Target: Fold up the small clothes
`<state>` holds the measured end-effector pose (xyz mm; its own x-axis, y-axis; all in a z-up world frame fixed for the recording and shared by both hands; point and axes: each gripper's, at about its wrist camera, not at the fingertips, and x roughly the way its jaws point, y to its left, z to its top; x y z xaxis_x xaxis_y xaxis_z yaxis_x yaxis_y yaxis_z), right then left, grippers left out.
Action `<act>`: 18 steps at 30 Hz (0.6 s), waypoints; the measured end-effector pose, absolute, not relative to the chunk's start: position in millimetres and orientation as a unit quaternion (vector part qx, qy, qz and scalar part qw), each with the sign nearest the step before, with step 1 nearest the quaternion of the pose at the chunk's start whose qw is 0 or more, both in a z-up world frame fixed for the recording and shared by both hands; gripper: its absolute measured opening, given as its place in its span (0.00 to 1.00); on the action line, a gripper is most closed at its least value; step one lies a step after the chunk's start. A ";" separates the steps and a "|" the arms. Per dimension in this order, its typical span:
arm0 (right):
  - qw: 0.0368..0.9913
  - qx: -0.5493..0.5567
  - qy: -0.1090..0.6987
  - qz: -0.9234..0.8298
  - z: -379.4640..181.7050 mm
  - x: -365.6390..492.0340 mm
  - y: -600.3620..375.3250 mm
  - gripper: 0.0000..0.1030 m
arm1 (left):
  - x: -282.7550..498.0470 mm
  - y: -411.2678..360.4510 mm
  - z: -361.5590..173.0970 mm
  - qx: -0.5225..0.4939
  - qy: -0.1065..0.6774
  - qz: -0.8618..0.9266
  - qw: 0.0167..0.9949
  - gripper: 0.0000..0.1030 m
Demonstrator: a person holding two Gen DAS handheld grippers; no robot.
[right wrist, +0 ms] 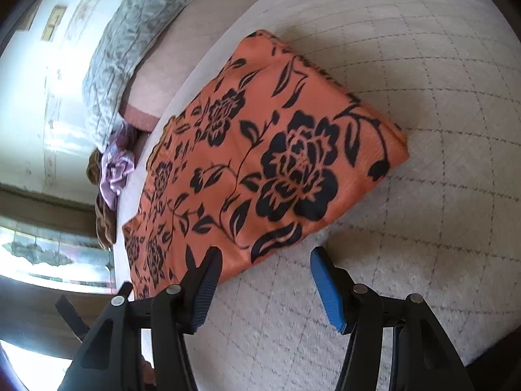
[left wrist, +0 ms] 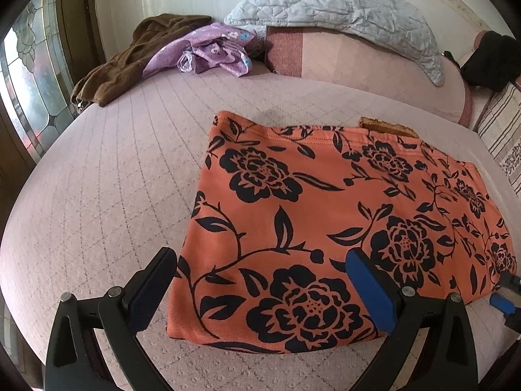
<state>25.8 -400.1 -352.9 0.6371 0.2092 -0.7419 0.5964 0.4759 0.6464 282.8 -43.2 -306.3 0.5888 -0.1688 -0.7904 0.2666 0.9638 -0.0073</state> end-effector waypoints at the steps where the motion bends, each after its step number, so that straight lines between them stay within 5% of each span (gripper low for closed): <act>1: 0.754 0.503 0.401 -0.132 -354.1 25.8 -403.4 0.58 | 284.7 -43.1 -309.2 0.055 0.444 -0.121 0.886 1.00; 18: 0.745 0.566 0.296 -0.192 -368.7 38.2 -449.8 0.59 | 335.3 -41.2 -333.9 0.055 0.507 -0.103 0.854 1.00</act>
<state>38.2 -449.8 -368.7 0.7509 0.0496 -0.6586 0.6214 0.2847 0.7300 335.3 -41.2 -333.9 0.4638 -0.1198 -0.8778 0.2321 0.9726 -0.0101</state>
